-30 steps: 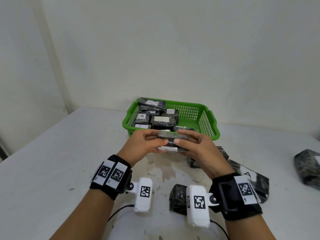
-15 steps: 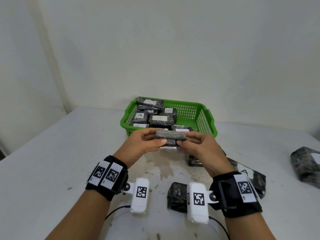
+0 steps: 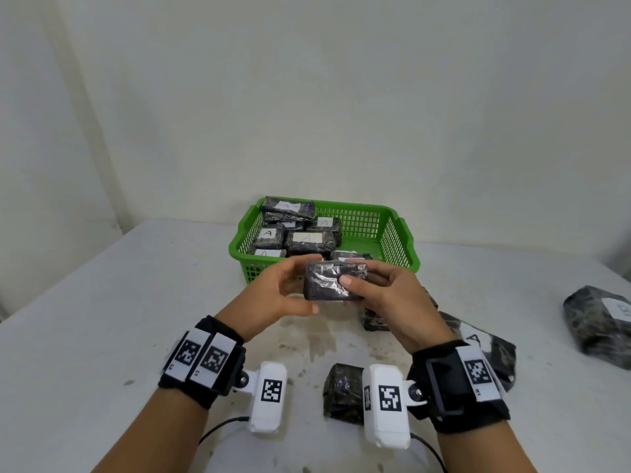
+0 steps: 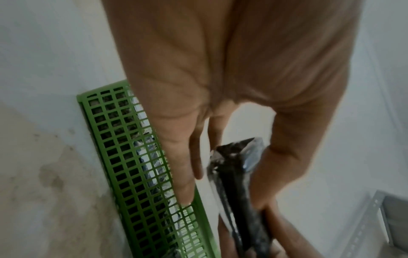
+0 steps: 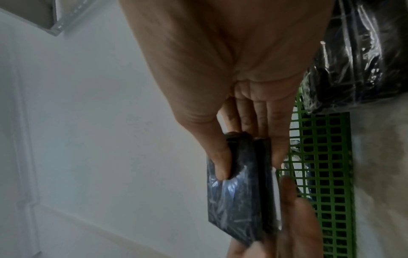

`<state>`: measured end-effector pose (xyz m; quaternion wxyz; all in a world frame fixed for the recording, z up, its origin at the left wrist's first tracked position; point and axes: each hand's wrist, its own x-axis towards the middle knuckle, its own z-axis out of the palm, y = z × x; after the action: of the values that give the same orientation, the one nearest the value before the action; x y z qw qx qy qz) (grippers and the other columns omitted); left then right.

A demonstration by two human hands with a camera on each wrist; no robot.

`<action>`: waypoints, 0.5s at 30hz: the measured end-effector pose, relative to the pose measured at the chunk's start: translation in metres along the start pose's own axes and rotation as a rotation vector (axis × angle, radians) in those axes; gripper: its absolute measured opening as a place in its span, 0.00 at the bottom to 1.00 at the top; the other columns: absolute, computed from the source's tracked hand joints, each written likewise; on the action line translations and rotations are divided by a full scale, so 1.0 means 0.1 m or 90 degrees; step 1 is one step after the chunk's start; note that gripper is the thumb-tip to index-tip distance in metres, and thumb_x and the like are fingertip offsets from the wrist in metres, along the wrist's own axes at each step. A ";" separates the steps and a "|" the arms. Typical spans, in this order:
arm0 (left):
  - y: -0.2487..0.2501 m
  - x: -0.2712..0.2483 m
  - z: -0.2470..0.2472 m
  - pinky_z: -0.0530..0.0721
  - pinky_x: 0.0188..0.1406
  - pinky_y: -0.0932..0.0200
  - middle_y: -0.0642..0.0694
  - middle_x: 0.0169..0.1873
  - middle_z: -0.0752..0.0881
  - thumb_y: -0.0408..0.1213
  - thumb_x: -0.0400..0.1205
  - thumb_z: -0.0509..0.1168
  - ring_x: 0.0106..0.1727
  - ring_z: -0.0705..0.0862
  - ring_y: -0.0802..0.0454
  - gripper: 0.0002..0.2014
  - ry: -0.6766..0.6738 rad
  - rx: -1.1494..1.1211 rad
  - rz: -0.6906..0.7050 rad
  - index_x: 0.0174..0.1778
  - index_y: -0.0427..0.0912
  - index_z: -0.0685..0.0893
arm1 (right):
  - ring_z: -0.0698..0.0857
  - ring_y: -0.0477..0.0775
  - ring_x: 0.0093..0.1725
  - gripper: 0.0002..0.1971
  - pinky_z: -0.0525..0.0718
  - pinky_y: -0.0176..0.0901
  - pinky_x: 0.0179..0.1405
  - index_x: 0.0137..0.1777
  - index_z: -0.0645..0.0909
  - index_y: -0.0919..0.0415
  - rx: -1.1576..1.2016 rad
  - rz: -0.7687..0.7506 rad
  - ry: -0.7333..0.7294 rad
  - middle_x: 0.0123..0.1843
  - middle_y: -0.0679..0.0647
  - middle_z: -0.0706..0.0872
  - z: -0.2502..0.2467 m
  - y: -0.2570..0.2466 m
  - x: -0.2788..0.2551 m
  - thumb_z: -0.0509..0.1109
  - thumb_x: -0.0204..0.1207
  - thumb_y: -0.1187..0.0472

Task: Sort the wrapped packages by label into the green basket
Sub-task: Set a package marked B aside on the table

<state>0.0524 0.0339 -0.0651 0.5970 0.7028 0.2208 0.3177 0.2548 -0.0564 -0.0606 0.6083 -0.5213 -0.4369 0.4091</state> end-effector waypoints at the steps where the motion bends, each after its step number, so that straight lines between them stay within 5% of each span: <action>1: 0.00 0.00 0.01 0.83 0.69 0.46 0.43 0.69 0.86 0.29 0.68 0.80 0.69 0.86 0.45 0.37 -0.004 -0.047 -0.022 0.75 0.44 0.79 | 0.94 0.57 0.61 0.20 0.92 0.51 0.60 0.63 0.90 0.61 -0.013 -0.013 0.010 0.58 0.57 0.95 -0.01 0.00 0.00 0.85 0.71 0.64; 3: 0.01 0.00 0.07 0.86 0.66 0.41 0.38 0.66 0.87 0.31 0.72 0.80 0.66 0.88 0.42 0.29 0.048 -0.133 -0.039 0.70 0.41 0.83 | 0.94 0.55 0.61 0.20 0.92 0.51 0.61 0.63 0.91 0.59 -0.024 -0.025 0.015 0.58 0.57 0.95 0.00 0.01 0.01 0.86 0.70 0.65; 6: 0.01 0.01 0.12 0.87 0.64 0.39 0.38 0.60 0.91 0.28 0.79 0.73 0.62 0.90 0.42 0.18 0.109 -0.081 -0.014 0.65 0.40 0.86 | 0.94 0.56 0.61 0.25 0.91 0.53 0.63 0.62 0.92 0.57 -0.034 -0.023 0.004 0.58 0.56 0.95 0.02 0.02 0.01 0.88 0.64 0.53; 8: 0.00 0.00 0.13 0.88 0.64 0.43 0.41 0.58 0.92 0.28 0.78 0.74 0.62 0.90 0.43 0.19 0.111 -0.054 -0.007 0.65 0.41 0.86 | 0.94 0.55 0.60 0.22 0.90 0.52 0.63 0.58 0.93 0.54 -0.060 -0.034 0.024 0.56 0.55 0.96 0.04 0.02 0.01 0.88 0.64 0.49; 11: 0.01 -0.01 0.17 0.87 0.64 0.46 0.41 0.56 0.93 0.35 0.74 0.76 0.62 0.90 0.43 0.20 0.113 -0.044 0.009 0.63 0.41 0.89 | 0.94 0.54 0.57 0.12 0.92 0.47 0.60 0.53 0.94 0.56 -0.063 -0.062 0.064 0.51 0.55 0.97 0.06 0.02 -0.01 0.86 0.71 0.56; 15: 0.00 0.01 0.12 0.88 0.64 0.48 0.41 0.57 0.93 0.29 0.76 0.75 0.62 0.90 0.42 0.20 0.123 -0.048 0.024 0.65 0.39 0.87 | 0.94 0.49 0.59 0.20 0.91 0.41 0.58 0.61 0.92 0.57 -0.063 -0.044 0.030 0.56 0.53 0.96 0.06 0.01 -0.02 0.87 0.69 0.58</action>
<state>0.0612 0.0259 -0.0657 0.5929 0.6499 0.2520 0.4034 0.2490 -0.0563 -0.0610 0.6058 -0.5448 -0.4600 0.3531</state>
